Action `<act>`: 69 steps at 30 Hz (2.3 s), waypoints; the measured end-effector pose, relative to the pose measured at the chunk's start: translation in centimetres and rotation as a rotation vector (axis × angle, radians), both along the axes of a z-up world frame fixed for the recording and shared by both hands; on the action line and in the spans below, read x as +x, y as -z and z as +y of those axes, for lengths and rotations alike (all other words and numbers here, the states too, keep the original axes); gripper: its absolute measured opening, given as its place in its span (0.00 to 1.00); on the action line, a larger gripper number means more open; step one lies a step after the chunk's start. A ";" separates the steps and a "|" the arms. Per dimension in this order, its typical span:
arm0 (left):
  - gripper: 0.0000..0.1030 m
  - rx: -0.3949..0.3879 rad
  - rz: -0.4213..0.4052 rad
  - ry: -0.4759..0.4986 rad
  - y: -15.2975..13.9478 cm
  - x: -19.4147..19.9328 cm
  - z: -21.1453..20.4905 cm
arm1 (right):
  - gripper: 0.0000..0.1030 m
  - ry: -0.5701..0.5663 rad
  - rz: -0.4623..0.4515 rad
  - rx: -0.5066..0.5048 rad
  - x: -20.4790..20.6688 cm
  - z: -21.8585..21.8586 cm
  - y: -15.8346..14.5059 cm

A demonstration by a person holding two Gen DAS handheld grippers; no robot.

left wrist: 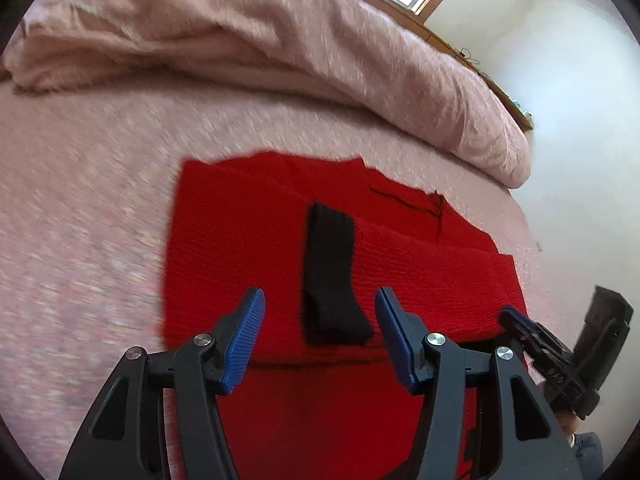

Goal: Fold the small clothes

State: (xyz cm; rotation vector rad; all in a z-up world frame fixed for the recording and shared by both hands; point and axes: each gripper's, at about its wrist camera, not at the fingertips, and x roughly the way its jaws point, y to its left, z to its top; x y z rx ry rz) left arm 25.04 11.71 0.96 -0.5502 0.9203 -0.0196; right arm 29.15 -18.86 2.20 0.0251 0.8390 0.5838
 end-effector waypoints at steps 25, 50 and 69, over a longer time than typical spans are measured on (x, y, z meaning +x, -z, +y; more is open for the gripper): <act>0.23 0.196 -0.025 0.088 -1.1 -4.0 -2.8 | 0.67 0.178 -0.070 -0.093 -5.3 -10.1 -0.6; 0.60 0.115 0.117 0.099 3.5 -22.2 -0.3 | 0.73 0.064 0.381 0.553 -18.9 -20.4 6.8; 0.61 -0.305 0.062 0.030 4.8 -25.3 0.7 | 0.32 0.142 0.449 0.663 -20.0 -22.6 8.8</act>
